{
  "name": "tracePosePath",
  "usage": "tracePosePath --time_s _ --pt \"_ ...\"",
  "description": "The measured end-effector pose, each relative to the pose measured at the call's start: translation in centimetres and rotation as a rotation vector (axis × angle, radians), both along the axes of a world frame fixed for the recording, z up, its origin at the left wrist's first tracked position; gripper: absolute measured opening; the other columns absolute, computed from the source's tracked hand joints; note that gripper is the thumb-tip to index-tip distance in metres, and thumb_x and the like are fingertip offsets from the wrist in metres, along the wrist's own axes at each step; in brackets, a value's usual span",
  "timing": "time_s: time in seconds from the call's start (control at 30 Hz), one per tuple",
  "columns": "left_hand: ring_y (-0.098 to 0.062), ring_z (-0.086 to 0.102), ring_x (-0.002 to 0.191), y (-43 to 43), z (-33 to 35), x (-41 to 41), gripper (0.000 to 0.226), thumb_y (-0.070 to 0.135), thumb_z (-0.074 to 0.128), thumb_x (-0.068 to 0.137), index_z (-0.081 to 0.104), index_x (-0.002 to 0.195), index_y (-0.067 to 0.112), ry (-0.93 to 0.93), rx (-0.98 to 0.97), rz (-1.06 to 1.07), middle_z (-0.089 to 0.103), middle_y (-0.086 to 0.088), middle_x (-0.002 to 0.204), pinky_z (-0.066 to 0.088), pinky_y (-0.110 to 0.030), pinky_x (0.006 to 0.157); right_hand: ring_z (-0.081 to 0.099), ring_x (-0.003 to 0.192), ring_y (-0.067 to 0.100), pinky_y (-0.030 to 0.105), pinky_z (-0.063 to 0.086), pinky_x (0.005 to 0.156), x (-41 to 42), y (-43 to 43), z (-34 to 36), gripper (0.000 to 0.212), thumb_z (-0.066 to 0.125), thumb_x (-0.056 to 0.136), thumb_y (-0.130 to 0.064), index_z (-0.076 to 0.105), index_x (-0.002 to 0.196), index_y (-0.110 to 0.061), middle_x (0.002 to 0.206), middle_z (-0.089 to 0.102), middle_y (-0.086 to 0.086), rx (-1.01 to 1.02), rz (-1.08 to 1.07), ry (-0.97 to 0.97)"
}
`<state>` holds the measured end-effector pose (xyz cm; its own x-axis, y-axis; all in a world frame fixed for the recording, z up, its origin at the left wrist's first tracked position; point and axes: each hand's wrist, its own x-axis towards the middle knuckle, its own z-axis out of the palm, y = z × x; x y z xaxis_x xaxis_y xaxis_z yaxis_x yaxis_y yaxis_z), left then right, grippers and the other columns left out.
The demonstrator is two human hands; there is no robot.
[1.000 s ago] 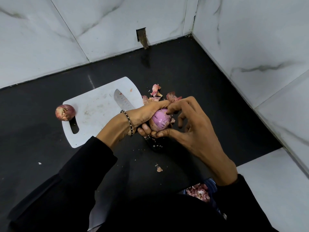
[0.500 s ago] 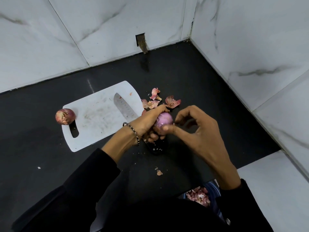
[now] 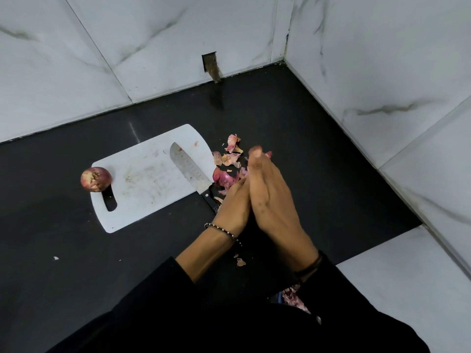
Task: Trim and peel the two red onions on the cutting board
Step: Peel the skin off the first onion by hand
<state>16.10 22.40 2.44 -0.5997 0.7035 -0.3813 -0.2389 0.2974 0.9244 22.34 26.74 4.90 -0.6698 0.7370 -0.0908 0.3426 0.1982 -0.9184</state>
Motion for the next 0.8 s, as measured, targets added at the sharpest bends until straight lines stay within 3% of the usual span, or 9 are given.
tracePosePath --time_s 0.13,0.2,0.37,0.47,0.57,0.63,0.67,0.73,0.8 --pt "-0.02 0.05 0.047 -0.6 1.4 -0.8 0.05 0.049 0.043 0.097 0.062 0.069 0.012 -0.122 -0.012 -0.101 0.06 -0.01 0.058 0.041 -0.028 0.05 0.05 0.131 0.013 0.04 0.036 0.114 -0.3 3.0 -0.2 0.076 0.013 0.093 -0.079 0.046 0.147 -0.038 0.151 0.048 -0.005 -0.257 0.027 -0.085" --pt "-0.023 0.045 0.045 -0.9 1.8 -1.0 0.047 0.051 0.045 0.086 0.063 0.083 0.007 -0.19 0.023 -0.119 0.06 -0.015 0.06 0.038 -0.025 0.045 0.056 0.122 0.017 0.043 0.043 0.108 -0.6 4.1 -0.6 0.08 0.011 0.088 -0.085 0.05 0.143 -0.042 0.15 0.05 -0.001 -0.357 0.03 -0.137" --pt "-0.026 0.053 0.049 -1.2 2.1 -2.1 0.054 0.034 0.049 0.084 0.054 0.123 -0.003 -0.371 0.165 -0.056 0.061 -0.021 0.07 0.041 -0.023 0.041 0.047 0.134 0.016 0.043 0.037 0.111 0.1 4.8 -0.9 0.074 0.014 0.095 -0.076 0.051 0.144 -0.034 0.149 0.049 -0.005 -0.29 -0.129 -0.146" --pt "-0.029 0.06 0.07 -1.2 2.4 -2.5 0.068 0.03 0.052 0.075 0.049 0.129 -0.011 -0.4 0.2 0.022 0.058 -0.025 0.098 0.046 -0.023 0.042 0.052 0.088 -0.004 0.02 0.039 0.078 0.8 4.2 0.2 0.055 0.02 0.103 -0.063 0.06 0.117 -0.027 0.1 0.055 -0.014 -0.208 -0.196 -0.087" --pt "-0.034 0.054 0.095 -0.9 2.0 -2.5 0.057 0.023 0.053 0.073 0.053 0.118 -0.013 -0.438 0.234 0.123 0.057 -0.023 0.117 0.051 -0.026 0.046 0.05 0.068 -0.01 0.01 0.038 0.061 1.1 3.3 1.1 0.047 0.025 0.105 -0.056 0.056 0.099 -0.022 0.083 0.05 -0.008 -0.094 -0.198 0.002" --pt "-0.028 0.06 0.086 -0.8 1.8 -2.3 0.027 0.022 0.055 0.078 0.063 0.09 -0.001 -0.413 0.229 0.137 0.067 -0.014 0.106 0.051 -0.029 0.049 0.051 0.072 -0.007 0.009 0.041 0.067 0.9 2.6 1.4 0.04 0.027 0.106 -0.054 0.052 0.095 -0.024 0.085 0.052 -0.008 0.007 -0.172 0.053" --pt "-0.023 0.063 0.079 -0.8 1.8 -2.2 0.019 0.023 0.057 0.084 0.067 0.081 0.008 -0.392 0.228 0.118 0.071 -0.007 0.095 0.051 -0.029 0.052 0.054 0.081 -0.004 0.017 0.045 0.076 0.6 2.3 1.3 0.036 0.028 0.106 -0.054 0.05 0.097 -0.027 0.091 0.054 -0.009 0.063 -0.159 0.056" --pt "-0.015 0.068 0.075 -0.6 2.0 -1.7 0.027 0.032 0.05 0.096 0.07 0.085 0.017 -0.354 0.201 0.067 0.074 0.002 0.082 0.055 -0.028 0.061 0.056 0.101 0.007 0.034 0.047 0.094 -0.2 1.3 0.9 0.034 0.027 0.106 -0.055 0.048 0.11 -0.028 0.109 0.056 -0.009 0.186 -0.147 0.025" --pt "-0.007 0.071 0.076 -0.4 2.1 -1.3 0.036 0.035 0.044 0.099 0.074 0.084 0.022 -0.351 0.201 0.019 0.075 0.005 0.08 0.057 -0.021 0.07 0.049 0.112 0.008 0.033 0.039 0.101 -0.9 0.3 0.5 0.038 0.026 0.106 -0.053 0.046 0.124 -0.026 0.123 0.052 -0.009 0.294 -0.135 -0.04"
